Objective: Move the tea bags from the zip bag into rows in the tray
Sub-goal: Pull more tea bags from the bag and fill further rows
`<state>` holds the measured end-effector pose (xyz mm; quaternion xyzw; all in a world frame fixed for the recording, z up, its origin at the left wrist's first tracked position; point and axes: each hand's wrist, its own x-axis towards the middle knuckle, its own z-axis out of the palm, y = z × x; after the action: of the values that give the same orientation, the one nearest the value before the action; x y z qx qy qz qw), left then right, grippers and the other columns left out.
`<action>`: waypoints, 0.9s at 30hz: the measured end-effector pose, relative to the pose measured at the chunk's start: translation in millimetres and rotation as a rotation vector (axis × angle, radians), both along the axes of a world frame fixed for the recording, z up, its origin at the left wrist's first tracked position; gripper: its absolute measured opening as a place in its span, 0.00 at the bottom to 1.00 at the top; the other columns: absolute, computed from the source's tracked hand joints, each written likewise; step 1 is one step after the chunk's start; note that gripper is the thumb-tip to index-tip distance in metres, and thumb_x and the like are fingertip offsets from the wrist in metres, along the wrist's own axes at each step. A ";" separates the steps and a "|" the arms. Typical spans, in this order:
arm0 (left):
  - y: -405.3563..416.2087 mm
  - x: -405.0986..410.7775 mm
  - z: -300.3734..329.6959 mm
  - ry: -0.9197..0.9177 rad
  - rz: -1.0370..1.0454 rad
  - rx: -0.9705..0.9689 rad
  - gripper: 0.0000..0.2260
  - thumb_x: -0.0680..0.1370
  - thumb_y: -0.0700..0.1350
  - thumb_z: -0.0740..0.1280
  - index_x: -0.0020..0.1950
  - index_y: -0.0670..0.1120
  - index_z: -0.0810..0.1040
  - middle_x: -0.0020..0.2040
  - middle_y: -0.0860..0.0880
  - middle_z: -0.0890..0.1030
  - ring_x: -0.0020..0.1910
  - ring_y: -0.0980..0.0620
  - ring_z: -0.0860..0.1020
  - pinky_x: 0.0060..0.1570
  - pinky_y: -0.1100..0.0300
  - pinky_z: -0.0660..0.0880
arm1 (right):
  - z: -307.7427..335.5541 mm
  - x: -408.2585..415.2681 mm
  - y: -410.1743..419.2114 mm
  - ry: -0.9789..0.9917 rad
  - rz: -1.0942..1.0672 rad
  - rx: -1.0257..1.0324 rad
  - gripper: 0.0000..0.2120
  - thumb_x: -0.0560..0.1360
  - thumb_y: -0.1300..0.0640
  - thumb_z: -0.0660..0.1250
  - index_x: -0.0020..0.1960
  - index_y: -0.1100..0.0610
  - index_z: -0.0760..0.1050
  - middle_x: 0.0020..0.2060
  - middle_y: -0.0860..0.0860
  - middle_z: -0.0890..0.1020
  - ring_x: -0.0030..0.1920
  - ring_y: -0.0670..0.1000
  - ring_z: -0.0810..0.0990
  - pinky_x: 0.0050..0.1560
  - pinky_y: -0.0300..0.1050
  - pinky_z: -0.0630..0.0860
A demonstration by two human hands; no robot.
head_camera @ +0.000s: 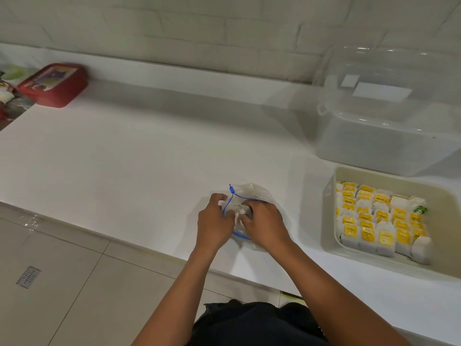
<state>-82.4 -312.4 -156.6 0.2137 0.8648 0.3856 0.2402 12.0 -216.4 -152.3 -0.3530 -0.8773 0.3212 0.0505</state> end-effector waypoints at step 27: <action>-25.1 18.6 75.2 -0.168 -0.053 0.300 0.08 0.75 0.58 0.72 0.52 0.60 0.78 0.40 0.57 0.83 0.39 0.56 0.82 0.40 0.66 0.75 | 61.4 56.1 -3.1 0.665 -0.297 -1.014 0.08 0.81 0.61 0.64 0.54 0.63 0.80 0.49 0.65 0.83 0.46 0.57 0.83 0.55 0.57 0.80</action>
<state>-63.8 -337.6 -81.5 0.2367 0.7685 0.5205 0.2872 68.1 -219.5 -90.9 -0.3325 -0.4945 0.7801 0.1909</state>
